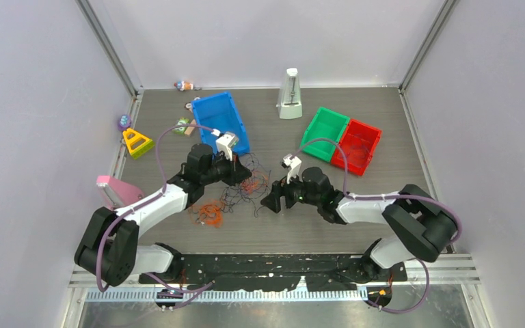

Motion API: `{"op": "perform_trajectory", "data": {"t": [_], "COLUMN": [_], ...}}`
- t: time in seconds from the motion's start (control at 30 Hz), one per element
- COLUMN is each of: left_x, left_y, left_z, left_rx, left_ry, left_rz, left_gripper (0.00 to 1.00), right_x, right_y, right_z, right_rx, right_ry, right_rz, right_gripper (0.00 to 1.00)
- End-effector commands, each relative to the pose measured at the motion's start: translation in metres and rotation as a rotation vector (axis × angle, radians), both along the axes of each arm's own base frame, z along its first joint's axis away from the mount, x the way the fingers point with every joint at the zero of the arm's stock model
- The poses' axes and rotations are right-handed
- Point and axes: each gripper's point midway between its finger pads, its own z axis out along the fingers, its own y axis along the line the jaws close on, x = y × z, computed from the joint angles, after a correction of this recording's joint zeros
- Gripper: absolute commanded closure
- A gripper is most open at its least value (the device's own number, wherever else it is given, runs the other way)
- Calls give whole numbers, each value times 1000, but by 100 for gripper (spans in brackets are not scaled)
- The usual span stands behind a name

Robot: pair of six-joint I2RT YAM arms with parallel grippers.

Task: Untangle the cables
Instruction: Untie the cable.

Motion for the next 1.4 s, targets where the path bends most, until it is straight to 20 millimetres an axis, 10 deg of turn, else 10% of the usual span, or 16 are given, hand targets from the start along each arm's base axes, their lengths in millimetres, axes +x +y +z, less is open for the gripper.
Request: {"op": "perform_trajectory", "data": {"t": [0.0, 0.2, 0.33, 0.7, 1.03, 1.37], "left_x": [4, 5, 13, 35, 28, 11], "left_y": [-4, -1, 14, 114, 185, 223], "left_z": [20, 21, 16, 6, -1, 4], "left_rx": [-36, -36, 9, 110, 200, 194], "left_ry": [-85, -91, -91, -95, -80, -115], "left_rz": [-11, 7, 102, 604, 998, 1212], "left_gripper": [100, 100, 100, 100, 100, 100], "right_x": [27, 39, 42, 69, 66, 35], "right_y": [19, 24, 10, -142, -283, -340], "right_z": [19, 6, 24, 39, 153, 253], "right_rx": [74, 62, 83, -95, -58, -37], "right_ry": [-104, -93, -136, -114, -232, -390], "right_rz": [-67, -137, -204, -837, -1299, -1521], "right_gripper": [22, 39, 85, 95, 95, 95]}}
